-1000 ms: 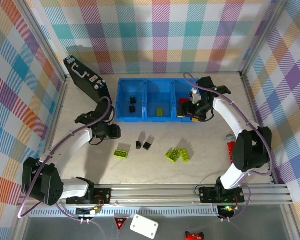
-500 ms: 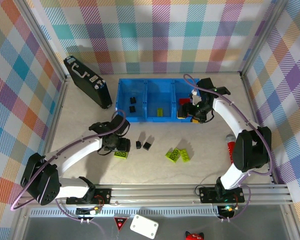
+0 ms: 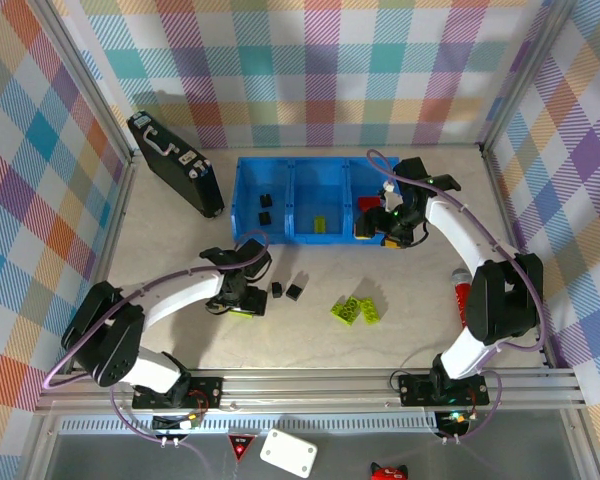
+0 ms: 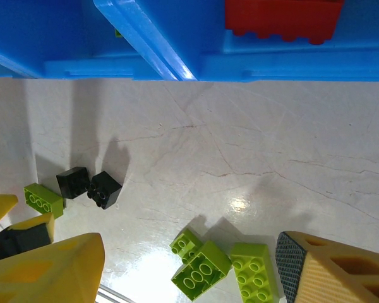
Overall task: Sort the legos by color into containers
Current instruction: Pick up the lego from the middle-left of the table.
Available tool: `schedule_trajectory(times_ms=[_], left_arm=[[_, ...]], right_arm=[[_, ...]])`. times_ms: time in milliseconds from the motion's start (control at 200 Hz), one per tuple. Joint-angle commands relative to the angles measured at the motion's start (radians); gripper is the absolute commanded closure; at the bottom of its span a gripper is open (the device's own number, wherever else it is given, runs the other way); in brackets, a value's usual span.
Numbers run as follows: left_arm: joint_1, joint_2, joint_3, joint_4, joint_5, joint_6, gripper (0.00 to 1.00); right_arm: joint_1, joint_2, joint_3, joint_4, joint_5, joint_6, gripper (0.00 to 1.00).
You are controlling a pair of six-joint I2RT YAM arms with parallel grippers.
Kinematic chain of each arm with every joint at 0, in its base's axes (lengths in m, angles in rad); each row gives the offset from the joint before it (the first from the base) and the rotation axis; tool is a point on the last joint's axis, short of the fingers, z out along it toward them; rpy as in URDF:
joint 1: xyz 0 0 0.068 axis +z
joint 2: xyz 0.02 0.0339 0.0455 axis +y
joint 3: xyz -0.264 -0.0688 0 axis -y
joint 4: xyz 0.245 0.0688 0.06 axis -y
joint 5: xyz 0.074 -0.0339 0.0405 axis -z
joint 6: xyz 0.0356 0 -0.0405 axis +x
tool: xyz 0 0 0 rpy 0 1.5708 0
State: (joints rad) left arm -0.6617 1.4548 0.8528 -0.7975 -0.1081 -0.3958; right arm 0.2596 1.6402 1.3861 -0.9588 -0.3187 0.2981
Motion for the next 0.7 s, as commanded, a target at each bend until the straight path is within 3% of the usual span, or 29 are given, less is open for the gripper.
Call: schedule_trajectory(times_ms=[0,695], left_arm=[[-0.009,0.038,-0.016,0.017,-0.019,0.018,0.16],[-0.009,0.059,-0.02,0.037,0.009,0.025,0.36]], right_arm=[[0.006,-0.037,-0.008,-0.016,-0.005,-0.014,0.27],[0.005,-0.057,-0.025,-0.026,0.007,-0.012,0.27]])
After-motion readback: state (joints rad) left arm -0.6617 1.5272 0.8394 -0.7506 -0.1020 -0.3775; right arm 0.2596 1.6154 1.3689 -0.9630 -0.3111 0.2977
